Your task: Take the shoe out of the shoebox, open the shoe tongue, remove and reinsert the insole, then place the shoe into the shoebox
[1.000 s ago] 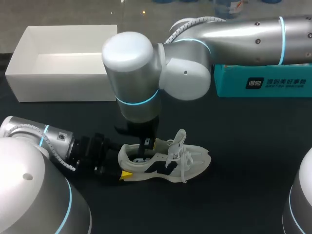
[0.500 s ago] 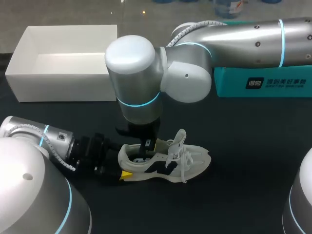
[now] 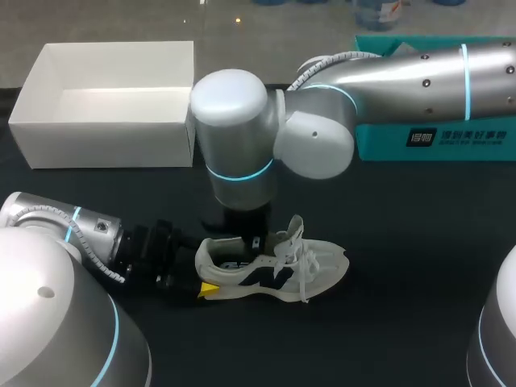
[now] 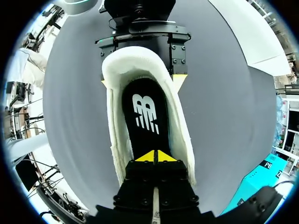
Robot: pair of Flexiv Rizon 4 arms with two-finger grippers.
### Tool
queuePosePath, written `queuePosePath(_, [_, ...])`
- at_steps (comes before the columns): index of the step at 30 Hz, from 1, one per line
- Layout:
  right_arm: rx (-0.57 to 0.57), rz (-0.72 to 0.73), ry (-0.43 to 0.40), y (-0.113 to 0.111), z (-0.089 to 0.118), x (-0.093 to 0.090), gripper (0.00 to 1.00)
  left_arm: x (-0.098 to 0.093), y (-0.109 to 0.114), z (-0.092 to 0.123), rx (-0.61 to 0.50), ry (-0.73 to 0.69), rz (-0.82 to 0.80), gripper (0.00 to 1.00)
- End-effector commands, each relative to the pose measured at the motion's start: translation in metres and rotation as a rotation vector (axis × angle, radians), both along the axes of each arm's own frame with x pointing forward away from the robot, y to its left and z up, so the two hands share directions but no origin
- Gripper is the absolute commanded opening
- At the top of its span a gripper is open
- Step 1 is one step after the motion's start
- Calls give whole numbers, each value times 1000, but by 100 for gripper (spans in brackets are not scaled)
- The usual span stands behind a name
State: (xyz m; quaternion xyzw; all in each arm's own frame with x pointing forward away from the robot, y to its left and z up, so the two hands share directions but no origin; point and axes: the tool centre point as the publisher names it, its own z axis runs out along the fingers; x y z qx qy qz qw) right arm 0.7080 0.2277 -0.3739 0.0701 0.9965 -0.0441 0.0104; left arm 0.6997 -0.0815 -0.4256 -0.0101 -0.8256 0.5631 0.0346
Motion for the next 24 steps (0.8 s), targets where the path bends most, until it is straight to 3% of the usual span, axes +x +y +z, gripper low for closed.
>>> queuePosePath(1, [20,-16,21,-6,-16,-6,0,-2,-1,-3,1,-1,2,0])
queuePosePath(6, [29,-41,-5,-11,-19,-6,0,-2,-1,-3,1,-1,2,0])
queuePosePath(14, [38,-15,-74,-1,-19,17,0,-2,-1,-3,1,-1,2,0])
queuePosePath(24, [65,21,-53,7,-29,22,3,-2,-1,-3,1,-1,2,0])
